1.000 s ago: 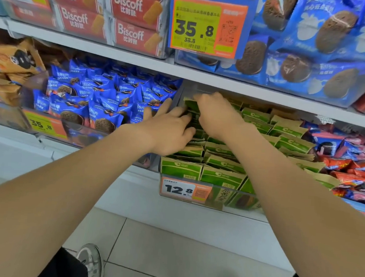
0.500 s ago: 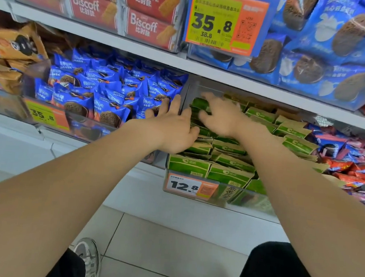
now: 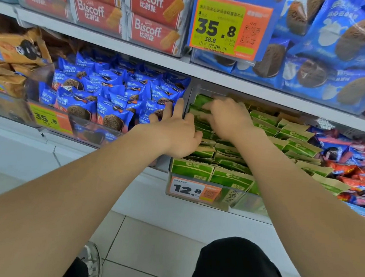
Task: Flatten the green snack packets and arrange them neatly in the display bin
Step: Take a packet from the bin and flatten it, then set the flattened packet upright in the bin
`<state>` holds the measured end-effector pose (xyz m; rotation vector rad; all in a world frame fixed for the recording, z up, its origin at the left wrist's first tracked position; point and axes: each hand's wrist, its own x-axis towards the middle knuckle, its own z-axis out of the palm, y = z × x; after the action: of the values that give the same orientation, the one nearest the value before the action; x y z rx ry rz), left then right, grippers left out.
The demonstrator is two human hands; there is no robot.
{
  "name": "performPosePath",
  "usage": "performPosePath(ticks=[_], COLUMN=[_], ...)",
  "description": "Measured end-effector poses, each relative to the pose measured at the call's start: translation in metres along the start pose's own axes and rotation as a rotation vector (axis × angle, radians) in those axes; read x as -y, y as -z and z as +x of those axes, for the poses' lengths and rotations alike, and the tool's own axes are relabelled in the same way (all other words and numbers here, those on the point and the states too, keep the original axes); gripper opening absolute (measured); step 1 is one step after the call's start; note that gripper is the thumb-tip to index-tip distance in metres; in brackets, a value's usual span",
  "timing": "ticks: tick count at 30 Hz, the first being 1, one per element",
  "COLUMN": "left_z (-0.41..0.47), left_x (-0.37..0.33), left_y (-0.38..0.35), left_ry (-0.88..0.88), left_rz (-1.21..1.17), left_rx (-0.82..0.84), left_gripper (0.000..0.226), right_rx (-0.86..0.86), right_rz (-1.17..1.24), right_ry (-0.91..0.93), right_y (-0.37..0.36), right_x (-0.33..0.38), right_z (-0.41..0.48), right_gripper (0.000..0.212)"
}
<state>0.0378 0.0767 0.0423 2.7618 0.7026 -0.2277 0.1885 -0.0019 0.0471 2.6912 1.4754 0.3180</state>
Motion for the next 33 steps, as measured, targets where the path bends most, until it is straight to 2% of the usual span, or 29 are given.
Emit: performPosePath(ticks=[6,8,11,15,20,22,25,29,31,33], left_z=[0.002,0.003,0.006,0.006,0.005,0.002,-0.008,-0.022,-0.028,-0.031], left_x=[0.001,0.004,0.007,0.007,0.002,0.0,-0.003,-0.003,-0.004,-0.008], left_y=[-0.002,-0.002,0.0,0.004,0.008,0.008,0.012,0.016,0.015,0.015], left_ry=[-0.002,-0.011,-0.018,0.002,0.026,-0.002,-0.094,-0.145,-0.176,-0.214], left_rz=[-0.01,0.001,0.031,0.055,0.048,0.05,0.13,0.181,0.199,0.191], left_rx=[-0.043,-0.065,-0.072,-0.032,-0.01,-0.082,-0.264,-0.283,-0.315,-0.358], left_gripper=[0.074,0.076,0.079,0.077,0.078,0.074,0.055,0.047,0.042,0.032], right_rx=[-0.043,0.034,0.219,0.294,0.192,0.14,0.112,0.119,0.008,-0.238], right_rz=[-0.006,-0.06,-0.011,0.085,0.279,0.268,0.222,0.23,0.348,0.513], right_ry=[-0.178,-0.138,-0.101,-0.075,-0.053,0.007,0.052,0.045,0.043,0.028], right_y=[0.014,0.012,0.005,0.006,0.015,0.021,0.038,0.058,0.058,0.053], right_x=[0.005,0.013,0.012,0.001,0.002,0.001,-0.007,-0.021,-0.022,-0.021], right_z=[0.023,0.025,0.022,0.001,-0.053,-0.072,-0.091,-0.105,-0.113,-0.124], right_gripper=[0.029,0.037,0.064,0.065,0.064,0.049,0.021,0.034,0.036,0.028])
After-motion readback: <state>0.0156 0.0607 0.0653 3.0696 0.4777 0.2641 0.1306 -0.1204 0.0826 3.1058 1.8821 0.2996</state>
